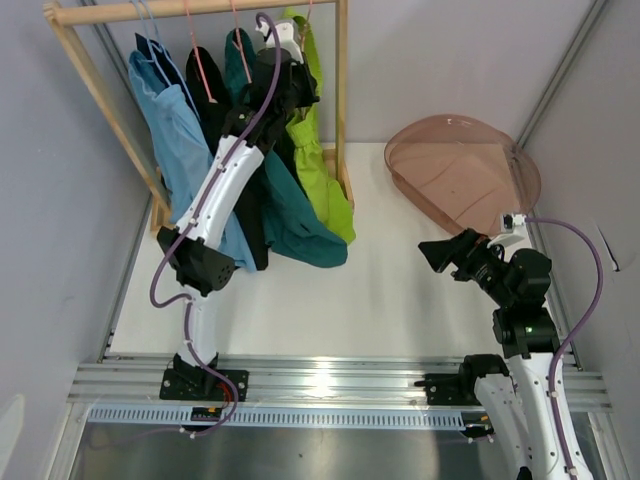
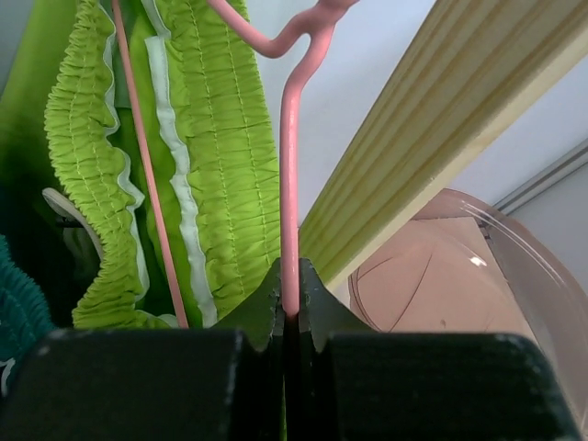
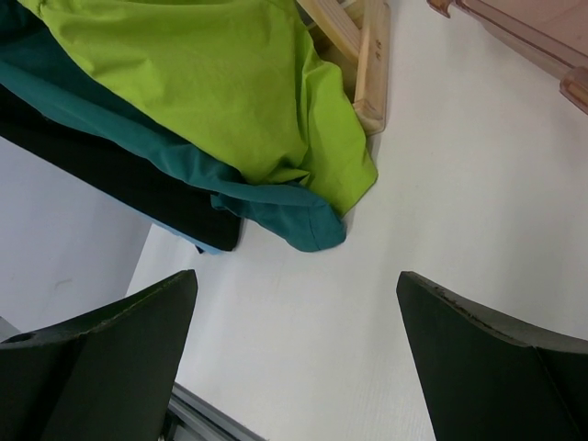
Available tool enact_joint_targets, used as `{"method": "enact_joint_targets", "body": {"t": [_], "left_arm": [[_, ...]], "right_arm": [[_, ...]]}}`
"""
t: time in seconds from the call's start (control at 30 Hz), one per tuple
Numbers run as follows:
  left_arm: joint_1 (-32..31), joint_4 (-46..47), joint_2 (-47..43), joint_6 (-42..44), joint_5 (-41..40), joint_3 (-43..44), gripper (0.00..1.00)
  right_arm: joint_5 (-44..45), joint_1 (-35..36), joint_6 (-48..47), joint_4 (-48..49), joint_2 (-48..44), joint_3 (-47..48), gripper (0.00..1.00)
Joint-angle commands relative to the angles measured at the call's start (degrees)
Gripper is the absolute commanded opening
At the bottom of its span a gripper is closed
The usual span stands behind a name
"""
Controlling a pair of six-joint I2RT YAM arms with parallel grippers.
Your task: Remove the shorts from the hanger
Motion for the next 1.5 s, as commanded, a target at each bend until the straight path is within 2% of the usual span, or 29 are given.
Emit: {"method": "enact_joint_targets", "body": {"t": [0.0,0.1,0.2,0.3,0.33,0.4,0.43,0.47,0.57,0.67,0.77,0.93,1.07,1.17,1.27,1.33,1.37,1.43,1.47], "left_arm": [[-1.05,3.09,-8.94,2.86,0.84,3.88,0.0],[-1.05,2.47,-11.66,1.28,1.54,4.41,0.0],[-1.23,1.86,-13.69,-0.31,1.72,4.5,0.0],[-1.75,1.51,-15.71,-1.8,1.63,4.06,0.0],[-1.93,1.25,-16.59,-2.41,1.54,3.97,0.0],[-2.11,0.54,-17.21,-4.17,1.89,3.89,0.0],[-2.28,-0.07,-17.56,-4.79,1.89,3.71,0.0],[-2.46,-0.34,-18.26,-5.49,1.28,3.45,0.0],[-3.07,-0.51,-19.41,-6.02,0.58,0.99,0.0],[-3.16,-1.74,-19.5,-6.28,0.05,0.72,0.0],[-3.16,-2.01,-19.85,-6.02,-0.48,0.11,0.0],[-3.16,-2.53,-20.9,-5.67,-0.39,-0.07,0.0],[-3.16,-3.24,-22.22,-6.11,0.13,-1.47,0.0],[-3.07,-3.33,-24.24,-6.55,0.4,-3.05,0.0],[-3.07,-3.42,-26.34,-6.81,0.14,-6.3,0.0],[-3.07,-3.24,-27.4,-6.99,0.05,-7.98,0.0],[-3.07,-3.07,-28.28,-7.16,-0.21,-9.03,0.0],[-3.07,-2.8,-28.99,-7.69,-0.04,-10.0,0.0],[-3.07,-2.8,-29.08,-7.95,-0.04,-10.18,0.0]], "right_arm": [[-2.25,0.26,1.06,5.82,-0.07,0.22,0.99],[-3.4,1.31,1.59,9.94,1.24,1.71,0.99],[-2.18,3.86,0.36,11.8,6.15,7.77,0.99],[2.47,11.14,-4.1,10.58,14.06,17.78,0.99],[4.84,17.17,-5.86,9.62,16.17,20.76,0.99],[13.62,24.31,-9.99,6.38,22.91,30.34,1.0],[17.04,31.48,-13.84,5.22,25.31,33.5,1.0],[23.6,34.69,-15.62,3.38,27.59,39.37,0.99],[31.38,45.3,-19.94,2.66,35.68,45.65,1.0],[37.28,52.44,-21.87,4.24,41.4,50.32,0.99],[39.84,55.97,-21.44,5.99,45.97,52.61,0.99],[43.52,57.75,-20.21,8.54,50.81,51.74,0.99],[50.28,57.75,-20.47,15.64,52.48,47.96,0.99],[56.95,57.66,-23.54,22.32,53.8,45.76,0.99],[59.87,57.04,-27.14,26.11,55.21,46.19,0.99],[60.58,56.78,-28.37,27.27,56.26,46.37,0.92],[60.67,56.52,-28.38,28.06,56.35,46.37,0.82],[58.4,56.52,-27.68,29.29,56.18,44.71,0.37],[58.39,56.52,-27.33,29.47,56.0,44.7,0.37]]}}
